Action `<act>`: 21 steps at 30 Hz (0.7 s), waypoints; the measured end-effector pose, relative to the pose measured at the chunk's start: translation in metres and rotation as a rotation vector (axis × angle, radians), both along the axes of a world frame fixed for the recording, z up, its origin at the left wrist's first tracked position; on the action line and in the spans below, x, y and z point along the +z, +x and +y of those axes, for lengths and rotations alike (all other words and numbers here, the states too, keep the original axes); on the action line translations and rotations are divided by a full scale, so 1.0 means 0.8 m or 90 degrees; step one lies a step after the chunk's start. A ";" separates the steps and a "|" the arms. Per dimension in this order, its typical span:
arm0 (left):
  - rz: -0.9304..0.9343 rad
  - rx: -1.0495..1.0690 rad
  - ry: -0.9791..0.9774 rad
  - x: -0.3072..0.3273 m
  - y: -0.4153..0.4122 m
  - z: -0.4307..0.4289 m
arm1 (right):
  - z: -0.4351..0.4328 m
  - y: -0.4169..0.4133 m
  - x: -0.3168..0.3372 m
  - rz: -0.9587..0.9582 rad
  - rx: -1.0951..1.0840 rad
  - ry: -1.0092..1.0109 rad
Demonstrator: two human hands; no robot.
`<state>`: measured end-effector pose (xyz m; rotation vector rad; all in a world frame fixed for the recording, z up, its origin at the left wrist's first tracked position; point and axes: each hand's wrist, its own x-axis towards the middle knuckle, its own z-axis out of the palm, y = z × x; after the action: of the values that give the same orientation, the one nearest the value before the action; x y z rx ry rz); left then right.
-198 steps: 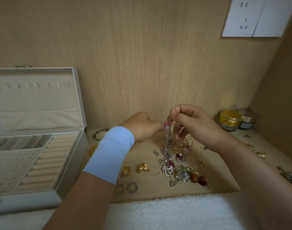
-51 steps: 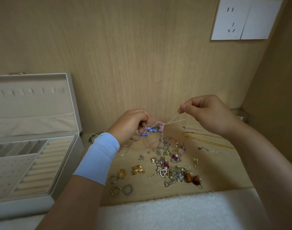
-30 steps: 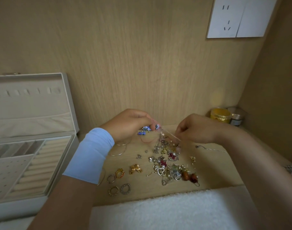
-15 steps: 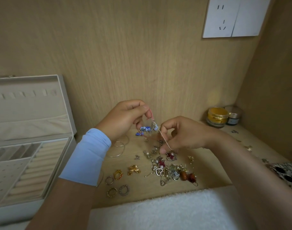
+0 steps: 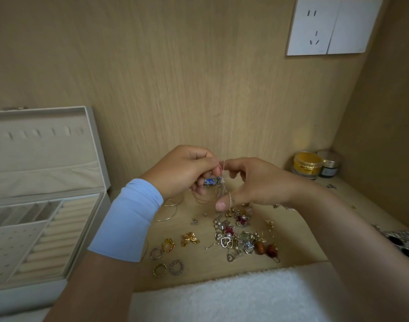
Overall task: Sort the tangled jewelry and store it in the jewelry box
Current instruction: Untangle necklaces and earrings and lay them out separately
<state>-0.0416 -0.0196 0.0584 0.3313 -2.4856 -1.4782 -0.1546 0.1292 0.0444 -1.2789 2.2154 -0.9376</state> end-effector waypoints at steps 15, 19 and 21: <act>0.079 0.000 -0.031 -0.005 -0.003 0.005 | -0.017 -0.001 -0.024 -0.328 0.071 -0.262; 0.091 0.025 -0.010 -0.006 -0.002 -0.008 | -0.015 0.003 -0.024 -0.284 0.080 -0.187; 0.103 0.028 0.019 -0.006 -0.002 -0.014 | -0.015 0.004 -0.025 -0.249 0.062 -0.150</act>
<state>-0.0430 -0.0310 0.0536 0.2578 -2.3175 -1.4652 -0.1513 0.1171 0.0246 -1.1675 1.7687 -1.3147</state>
